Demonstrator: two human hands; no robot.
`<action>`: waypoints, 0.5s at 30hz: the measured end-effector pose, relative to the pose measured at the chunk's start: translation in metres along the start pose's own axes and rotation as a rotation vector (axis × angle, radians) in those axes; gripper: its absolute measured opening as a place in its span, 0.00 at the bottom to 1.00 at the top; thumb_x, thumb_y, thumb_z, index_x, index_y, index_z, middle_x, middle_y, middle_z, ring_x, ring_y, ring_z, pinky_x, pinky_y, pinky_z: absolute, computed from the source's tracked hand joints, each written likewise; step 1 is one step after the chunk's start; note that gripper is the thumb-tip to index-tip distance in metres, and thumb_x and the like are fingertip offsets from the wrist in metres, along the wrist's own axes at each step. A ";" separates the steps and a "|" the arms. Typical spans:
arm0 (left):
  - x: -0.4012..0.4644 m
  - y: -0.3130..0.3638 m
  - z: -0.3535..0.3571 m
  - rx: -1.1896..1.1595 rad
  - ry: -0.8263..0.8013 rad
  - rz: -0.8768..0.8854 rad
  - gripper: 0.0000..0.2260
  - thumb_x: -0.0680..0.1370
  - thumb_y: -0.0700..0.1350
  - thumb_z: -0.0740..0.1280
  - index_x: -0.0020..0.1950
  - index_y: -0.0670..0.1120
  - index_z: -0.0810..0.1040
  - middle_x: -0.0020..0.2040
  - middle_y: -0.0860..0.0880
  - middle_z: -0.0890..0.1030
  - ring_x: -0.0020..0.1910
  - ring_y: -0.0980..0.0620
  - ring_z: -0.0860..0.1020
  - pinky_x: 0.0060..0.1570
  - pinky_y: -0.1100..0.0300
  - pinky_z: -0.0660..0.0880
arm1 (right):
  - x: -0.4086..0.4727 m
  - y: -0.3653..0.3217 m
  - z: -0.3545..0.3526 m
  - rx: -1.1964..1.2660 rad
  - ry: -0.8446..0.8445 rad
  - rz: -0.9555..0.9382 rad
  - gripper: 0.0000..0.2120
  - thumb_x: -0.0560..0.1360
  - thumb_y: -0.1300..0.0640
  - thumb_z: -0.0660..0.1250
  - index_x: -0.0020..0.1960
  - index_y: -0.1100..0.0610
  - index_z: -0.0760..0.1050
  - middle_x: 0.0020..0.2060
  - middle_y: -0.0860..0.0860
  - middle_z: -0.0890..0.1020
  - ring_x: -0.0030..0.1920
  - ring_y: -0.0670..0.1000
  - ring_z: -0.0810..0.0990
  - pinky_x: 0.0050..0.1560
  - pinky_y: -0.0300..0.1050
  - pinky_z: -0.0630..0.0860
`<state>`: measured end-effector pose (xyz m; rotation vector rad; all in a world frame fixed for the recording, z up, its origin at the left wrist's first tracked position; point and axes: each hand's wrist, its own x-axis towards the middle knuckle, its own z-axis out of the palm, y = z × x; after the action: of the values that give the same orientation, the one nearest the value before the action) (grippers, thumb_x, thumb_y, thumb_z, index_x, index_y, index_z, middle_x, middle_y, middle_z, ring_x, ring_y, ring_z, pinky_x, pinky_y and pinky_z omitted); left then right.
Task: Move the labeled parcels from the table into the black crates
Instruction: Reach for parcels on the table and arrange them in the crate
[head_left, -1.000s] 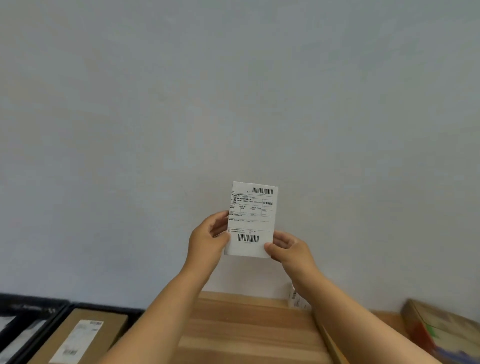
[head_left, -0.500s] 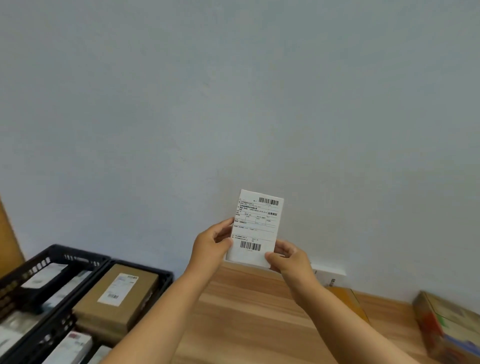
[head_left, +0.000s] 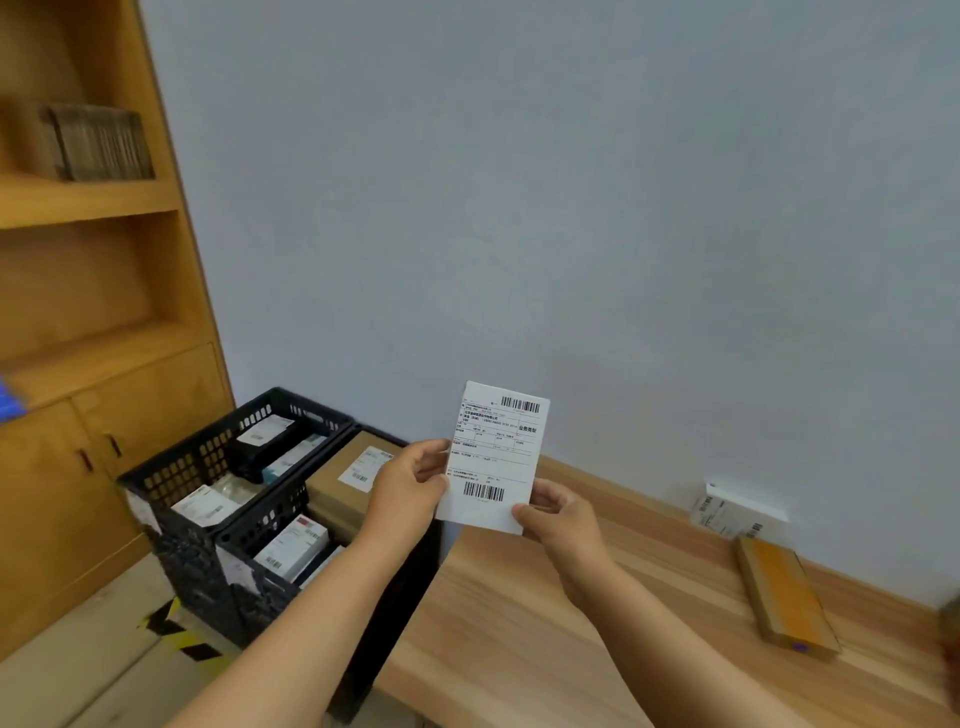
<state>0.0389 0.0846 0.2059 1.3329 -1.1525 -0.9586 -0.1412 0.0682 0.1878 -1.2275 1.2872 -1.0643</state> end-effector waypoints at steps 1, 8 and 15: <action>-0.003 0.000 -0.012 -0.007 0.019 -0.003 0.17 0.76 0.31 0.63 0.57 0.51 0.78 0.52 0.55 0.82 0.53 0.61 0.79 0.55 0.62 0.76 | -0.002 -0.001 0.011 -0.001 -0.018 -0.001 0.14 0.73 0.70 0.65 0.54 0.56 0.79 0.47 0.50 0.85 0.48 0.48 0.83 0.45 0.42 0.80; -0.010 -0.010 -0.121 -0.013 0.134 -0.019 0.17 0.75 0.29 0.62 0.56 0.50 0.76 0.49 0.56 0.81 0.51 0.61 0.78 0.54 0.64 0.74 | 0.002 -0.007 0.125 -0.046 -0.130 0.008 0.15 0.73 0.71 0.66 0.58 0.61 0.77 0.48 0.53 0.84 0.50 0.51 0.83 0.47 0.43 0.80; 0.000 -0.042 -0.292 0.030 0.237 -0.052 0.16 0.77 0.32 0.63 0.60 0.48 0.74 0.50 0.55 0.79 0.51 0.60 0.77 0.47 0.71 0.71 | 0.000 -0.015 0.300 -0.026 -0.248 0.040 0.15 0.74 0.71 0.66 0.53 0.53 0.76 0.43 0.47 0.84 0.41 0.43 0.83 0.38 0.35 0.79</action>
<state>0.3277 0.1447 0.1928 1.4637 -0.9582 -0.7988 0.1585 0.0814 0.1756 -1.3038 1.1318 -0.8400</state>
